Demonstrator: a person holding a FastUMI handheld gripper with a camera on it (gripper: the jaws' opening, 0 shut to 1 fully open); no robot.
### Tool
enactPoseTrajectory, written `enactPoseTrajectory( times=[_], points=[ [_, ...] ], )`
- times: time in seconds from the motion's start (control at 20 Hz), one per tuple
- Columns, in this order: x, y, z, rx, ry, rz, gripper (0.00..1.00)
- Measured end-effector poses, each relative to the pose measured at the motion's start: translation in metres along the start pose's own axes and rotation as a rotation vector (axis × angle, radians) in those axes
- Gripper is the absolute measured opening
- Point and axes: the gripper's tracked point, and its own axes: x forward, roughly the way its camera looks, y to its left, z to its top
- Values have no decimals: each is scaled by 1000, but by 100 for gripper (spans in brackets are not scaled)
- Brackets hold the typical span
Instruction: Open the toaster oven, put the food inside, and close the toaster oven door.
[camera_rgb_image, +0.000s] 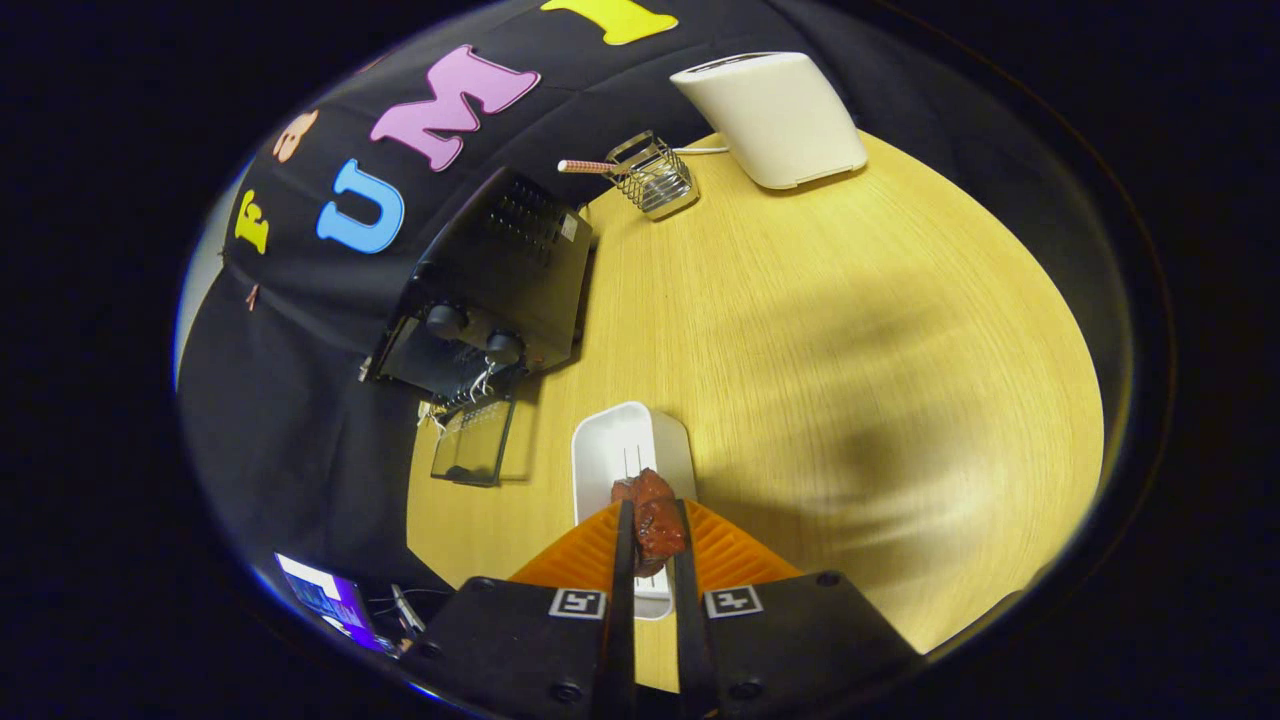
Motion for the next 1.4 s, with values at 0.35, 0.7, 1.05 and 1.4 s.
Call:
enactPoseTrajectory(
  times=[0.35,0.7,1.05,1.4],
  points=[
    [-14,13,5,-126,-13,-58,13],
    [-50,46,38,-142,-144,-109,13],
    [-77,106,41,-46,-268,-70,13],
    [-59,176,-2,51,-314,-7,13]
  ],
)
